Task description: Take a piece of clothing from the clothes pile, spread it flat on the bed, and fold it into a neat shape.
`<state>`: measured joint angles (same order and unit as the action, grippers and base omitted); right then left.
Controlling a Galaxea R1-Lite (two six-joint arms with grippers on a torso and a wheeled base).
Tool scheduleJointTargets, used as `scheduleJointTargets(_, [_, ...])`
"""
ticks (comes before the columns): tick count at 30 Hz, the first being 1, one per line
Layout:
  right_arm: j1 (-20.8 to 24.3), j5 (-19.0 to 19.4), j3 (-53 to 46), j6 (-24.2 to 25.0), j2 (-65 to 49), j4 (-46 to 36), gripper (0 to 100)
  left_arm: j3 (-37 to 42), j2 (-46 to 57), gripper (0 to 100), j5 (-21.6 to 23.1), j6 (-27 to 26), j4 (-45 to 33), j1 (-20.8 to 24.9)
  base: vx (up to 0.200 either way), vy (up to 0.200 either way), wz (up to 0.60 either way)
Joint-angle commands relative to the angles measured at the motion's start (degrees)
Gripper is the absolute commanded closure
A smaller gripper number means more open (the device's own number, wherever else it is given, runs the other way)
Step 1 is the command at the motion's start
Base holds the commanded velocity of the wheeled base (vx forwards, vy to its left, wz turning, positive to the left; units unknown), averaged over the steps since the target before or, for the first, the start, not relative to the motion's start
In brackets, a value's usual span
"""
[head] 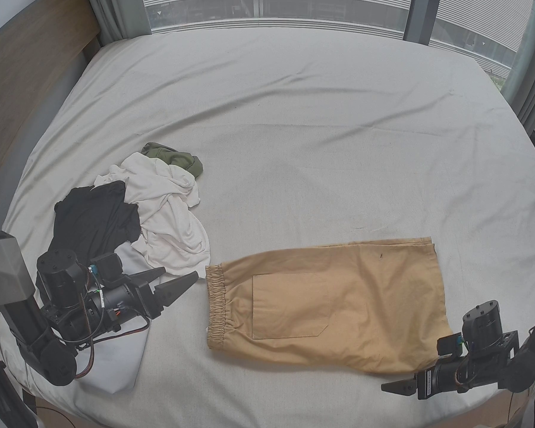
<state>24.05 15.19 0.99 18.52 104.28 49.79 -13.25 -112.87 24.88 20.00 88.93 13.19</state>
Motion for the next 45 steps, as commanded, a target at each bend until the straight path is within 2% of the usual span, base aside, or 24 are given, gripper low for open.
scheduleJointTargets(1, [6.2,0.0,-1.0,0.9,-11.1,-3.2,0,0.0,0.0,0,0.0,0.0,0.0,0.0,0.000,0.000,0.00])
scheduleJointTargets(7, [6.4,0.2,1.7,1.1,-15.8,-1.9,0,0.2,-0.3,0,0.0,0.1,0.0,-0.1,0.000,0.000,0.00])
scheduleJointTargets(12, [6.4,0.9,8.7,3.1,-20.3,-2.1,0,0.3,-0.6,0,0.0,2.5,0.0,0.8,0.000,0.000,0.00])
scheduleJointTargets(23, [6.2,1.9,19.5,2.7,-19.8,-2.3,0,0.5,-0.9,0,0.3,3.3,-0.1,1.0,0.000,0.000,0.00])
scheduleJointTargets(26, [3.9,3.0,20.9,2.7,-19.6,-2.1,0,0.5,-2.0,0,0.3,3.3,0.0,1.1,0.000,0.000,0.00])
scheduleJointTargets(27, [1.9,4.5,20.9,2.7,-18.8,-2.0,0,0.5,-2.8,0,0.3,3.2,0.0,1.3,0.000,0.000,0.00])
scheduleJointTargets(30, [-0.8,5.8,20.9,2.8,-17.5,-1.8,0,0.5,-3.8,0,0.4,3.2,0.0,1.5,0.000,0.000,0.00])
scheduleJointTargets(31, [-3.7,7.0,21.1,2.8,-16.4,-1.5,0,0.5,-4.6,0,0.4,3.2,0.0,1.6,0.000,0.000,0.00])
scheduleJointTargets(36, [-8.8,9.8,20.6,2.8,-14.1,2.2,0,0.2,-7.0,0,0.3,3.3,0.1,1.9,0.000,0.000,0.00])
scheduleJointTargets(45, [-9.6,9.9,20.5,2.8,-13.7,4.0,0,-0.6,-10.0,0,0.0,5.2,0.1,4.1,0.000,0.000,0.00])
